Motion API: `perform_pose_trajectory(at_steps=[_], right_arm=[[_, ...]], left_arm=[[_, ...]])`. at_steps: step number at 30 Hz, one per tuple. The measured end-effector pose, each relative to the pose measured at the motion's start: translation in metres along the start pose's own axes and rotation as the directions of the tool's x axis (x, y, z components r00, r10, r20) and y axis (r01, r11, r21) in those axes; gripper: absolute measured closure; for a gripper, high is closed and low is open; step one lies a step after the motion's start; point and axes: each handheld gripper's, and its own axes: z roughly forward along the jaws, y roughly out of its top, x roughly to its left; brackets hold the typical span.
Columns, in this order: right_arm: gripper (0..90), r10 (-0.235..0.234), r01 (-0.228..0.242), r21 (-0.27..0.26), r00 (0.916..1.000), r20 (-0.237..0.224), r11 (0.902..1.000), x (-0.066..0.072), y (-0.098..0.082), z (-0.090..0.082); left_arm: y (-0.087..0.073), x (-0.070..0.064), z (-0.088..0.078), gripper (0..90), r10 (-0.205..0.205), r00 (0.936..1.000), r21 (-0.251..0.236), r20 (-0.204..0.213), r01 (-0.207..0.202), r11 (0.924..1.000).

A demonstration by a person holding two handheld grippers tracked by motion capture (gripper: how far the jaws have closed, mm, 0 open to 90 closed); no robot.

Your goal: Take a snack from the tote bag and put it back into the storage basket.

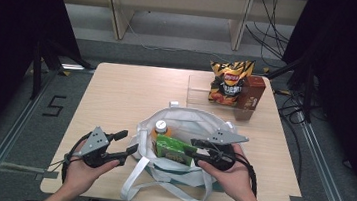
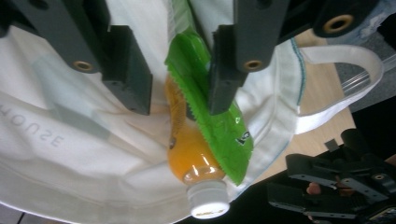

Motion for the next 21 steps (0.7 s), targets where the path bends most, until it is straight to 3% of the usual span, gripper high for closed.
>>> perform_pose_trajectory(at_steps=[5,9,11,13,18,21], right_arm=[[76.0,0.004,-0.004,-0.013,1.0000,-0.006,0.9999,0.0014,-0.0015,-0.0001],[82.3,-0.021,0.021,0.004,0.9996,-0.020,0.9998,0.0013,-0.0012,-0.0012],[82.7,-0.010,0.011,0.012,0.9996,-0.027,0.9999,0.0025,-0.0013,-0.0010],[81.4,0.000,0.000,0.010,0.9993,-0.037,1.0000,0.0039,-0.0015,-0.0008],[67.3,0.022,-0.022,-0.005,0.9983,-0.054,0.9997,0.0057,-0.0013,0.0008],[61.7,-0.013,0.013,0.001,0.9990,-0.044,0.9999,0.0048,-0.0008,0.0018]], left_arm=[[-0.0002,-0.0003,0.0004,38.6,0.001,1.0000,0.003,0.000,-0.001,1.0000],[-0.0004,-0.0007,0.0012,38.6,0.002,1.0000,0.003,0.003,-0.002,1.0000],[-0.0006,-0.0008,0.0014,38.6,0.001,1.0000,0.005,0.005,-0.001,1.0000],[-0.0008,-0.0009,0.0015,38.6,0.000,1.0000,0.005,0.005,0.000,1.0000],[-0.0008,-0.0007,0.0015,38.6,-0.002,1.0000,0.004,0.005,0.002,1.0000],[-0.0010,-0.0004,0.0015,38.6,-0.003,1.0000,0.004,0.004,0.003,1.0000]])
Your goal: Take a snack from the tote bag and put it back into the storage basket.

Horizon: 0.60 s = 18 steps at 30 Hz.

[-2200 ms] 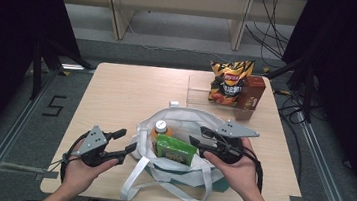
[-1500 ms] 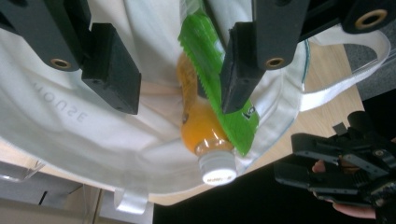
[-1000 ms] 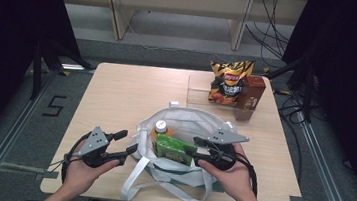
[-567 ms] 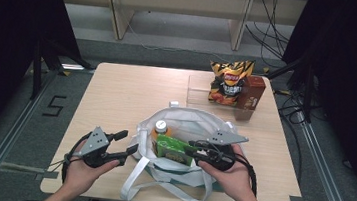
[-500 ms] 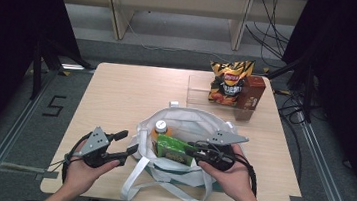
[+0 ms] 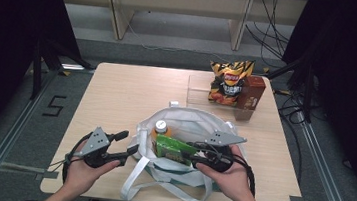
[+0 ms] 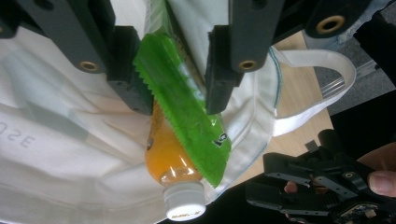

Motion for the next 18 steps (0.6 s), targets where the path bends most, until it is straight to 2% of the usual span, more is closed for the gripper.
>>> perform_pose_trajectory(at_steps=[1,3,5,6,7,8,10,11,13,15,18], right_arm=[[60.5,0.010,-0.010,0.000,0.9999,-0.009,0.9999,0.0003,-0.0002,0.0011],[61.2,0.005,-0.005,-0.005,1.0000,0.009,1.0000,0.0006,-0.0012,0.0023],[67.1,0.013,-0.013,0.025,0.9998,0.016,0.9996,0.0010,-0.0019,0.0018],[69.6,-0.011,0.010,0.032,0.9995,0.029,0.9994,-0.0010,-0.0023,0.0019],[72.0,-0.001,0.000,0.037,0.9997,0.025,0.9993,-0.0009,-0.0029,0.0020],[74.0,-0.026,0.025,0.031,0.9995,0.016,0.9992,-0.0032,-0.0029,0.0022],[78.5,-0.020,0.019,0.034,0.9996,0.020,0.9992,-0.0031,-0.0031,0.0021],[81.5,-0.041,0.040,0.032,0.9982,0.045,0.9987,-0.0031,-0.0028,0.0005],[85.9,-0.041,0.040,0.029,0.9981,0.046,0.9988,-0.0010,-0.0031,0.0009],[88.5,-0.049,0.047,0.040,0.9979,0.043,0.9981,0.0005,-0.0026,-0.0001],[90.0,-0.093,0.092,0.026,0.9936,0.064,0.9955,0.0017,-0.0011,-0.0009]], left_arm=[[0.0000,0.0001,0.0000,38.6,0.001,1.0000,0.000,0.000,-0.001,1.0000],[0.0000,0.0001,0.0001,38.6,0.001,1.0000,0.000,0.001,-0.001,1.0000],[-0.0002,-0.0002,0.0002,38.6,-0.002,1.0000,0.002,0.001,0.002,1.0000],[-0.0005,0.0000,0.0010,38.6,-0.003,1.0000,-0.005,0.008,0.003,1.0000],[-0.0005,-0.0001,0.0010,38.6,-0.004,1.0000,-0.004,0.007,0.004,1.0000],[-0.0006,-0.0001,0.0011,38.6,-0.004,1.0000,-0.004,0.008,0.004,1.0000],[-0.0006,-0.0002,0.0012,38.6,-0.003,1.0000,-0.003,0.008,0.003,1.0000],[-0.0004,0.0003,0.0012,38.6,0.006,0.9999,-0.004,0.009,-0.006,1.0000],[-0.0004,0.0002,0.0011,38.6,0.005,1.0000,-0.004,0.008,-0.005,1.0000],[-0.0003,0.0003,0.0010,38.6,0.005,1.0000,-0.005,0.007,-0.005,1.0000],[0.0000,0.0004,0.0001,38.6,0.004,1.0000,0.003,-0.001,-0.004,1.0000]])
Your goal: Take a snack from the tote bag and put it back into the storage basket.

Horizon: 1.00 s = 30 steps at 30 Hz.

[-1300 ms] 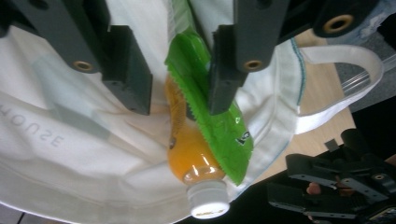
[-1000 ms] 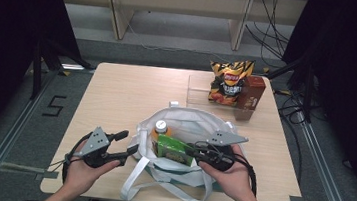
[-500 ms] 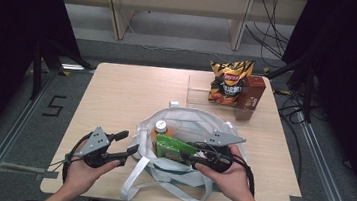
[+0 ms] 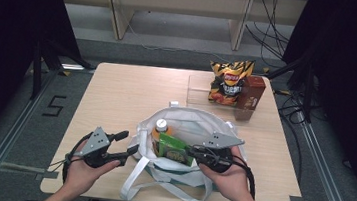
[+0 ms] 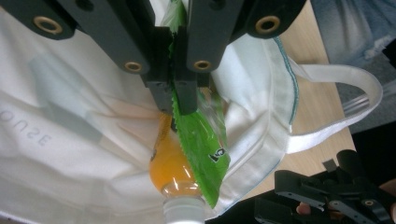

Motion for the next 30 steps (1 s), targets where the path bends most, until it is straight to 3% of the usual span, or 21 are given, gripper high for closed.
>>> perform_pose_trajectory(at_steps=[3,4,5,8,9,11,14,20,23,26,28,29,30], right_arm=[[90.0,-0.002,0.002,0.009,1.0000,0.007,1.0000,0.003,0.002,-0.002],[90.0,-0.013,0.013,0.009,0.9999,0.009,0.9999,0.004,0.002,-0.003],[90.0,-0.061,0.061,-0.011,0.9979,0.020,0.9981,0.002,0.003,-0.002],[90.0,-0.058,0.058,-0.004,0.9983,0.012,0.9983,0.005,0.004,-0.003],[90.0,-0.065,0.065,-0.009,0.9974,0.031,0.9978,0.006,0.005,-0.005],[90.0,-0.098,0.098,-0.018,0.9949,0.024,0.9950,0.005,0.006,-0.006],[90.0,-0.084,0.085,-0.034,0.9956,0.042,0.9958,0.006,0.008,-0.009],[90.0,-0.113,0.116,-0.053,0.9920,0.057,0.9919,0.005,0.011,-0.013],[90.0,-0.097,0.100,-0.051,0.9934,0.061,0.9936,0.005,0.013,-0.017],[90.0,-0.130,0.135,-0.069,0.9889,0.072,0.9884,0.003,0.015,-0.020],[90.0,-0.089,0.095,-0.077,0.9929,0.079,0.9925,0.005,0.015,-0.022],[90.0,-0.112,0.118,-0.080,0.9906,0.079,0.9898,0.002,0.016,-0.022],[90.0,-0.103,0.110,-0.081,0.9909,0.086,0.9905,0.003,0.016,-0.023]], left_arm=[[0.000,0.001,0.000,38.6,0.001,1.0000,-0.002,0.000,-0.001,1.0000],[0.000,0.001,0.000,38.6,0.000,1.0000,-0.001,0.000,0.000,1.0000],[0.000,0.001,0.000,38.6,0.001,1.0000,-0.001,0.000,-0.001,1.0000],[0.000,0.000,0.000,38.6,-0.002,1.0000,-0.003,-0.001,0.002,1.0000],[0.000,0.000,0.000,38.6,-0.002,1.0000,-0.003,-0.002,0.002,1.0000],[0.000,0.000,0.000,38.6,-0.004,1.0000,-0.002,-0.002,0.004,1.0000],[0.000,0.001,-0.001,38.6,-0.004,1.0000,-0.002,-0.003,0.004,1.0000],[0.000,0.001,-0.001,38.6,-0.004,1.0000,-0.002,-0.003,0.004,1.0000],[0.000,0.001,-0.001,38.7,-0.003,1.0000,-0.002,-0.004,0.003,1.0000],[0.000,0.001,-0.001,38.7,-0.002,1.0000,-0.003,-0.004,0.002,1.0000],[0.000,0.001,-0.001,38.7,-0.002,1.0000,-0.002,-0.004,0.002,1.0000],[0.000,0.001,-0.001,38.7,-0.001,1.0000,-0.002,-0.005,0.001,1.0000],[0.000,0.001,-0.001,38.7,-0.002,1.0000,-0.002,-0.005,0.002,1.0000]])
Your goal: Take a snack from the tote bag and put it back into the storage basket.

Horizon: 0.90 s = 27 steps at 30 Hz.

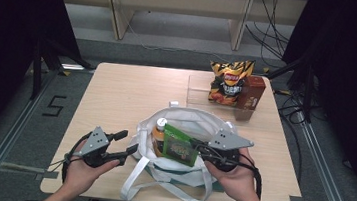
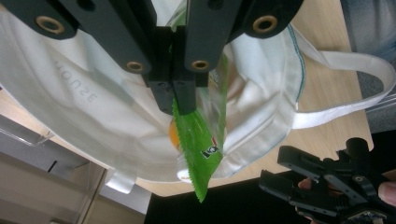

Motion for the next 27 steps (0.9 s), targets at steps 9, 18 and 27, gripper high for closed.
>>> perform_pose_trajectory(at_steps=[9,18,27], right_arm=[[90.0,-0.002,0.003,-0.037,0.9996,0.030,0.9993,-0.003,0.006,-0.007],[90.0,-0.007,0.009,-0.054,0.9989,0.047,0.9985,-0.007,0.013,-0.015],[90.0,-0.027,0.034,-0.089,0.9966,0.078,0.9954,-0.010,0.021,-0.021]], left_arm=[[0.000,0.000,0.000,38.7,0.001,1.0000,0.001,0.000,-0.001,1.0000],[0.000,0.000,0.000,38.8,0.002,1.0000,0.000,-0.001,-0.002,1.0000],[0.000,0.001,-0.001,38.7,0.006,1.0000,-0.001,-0.002,-0.006,1.0000]])
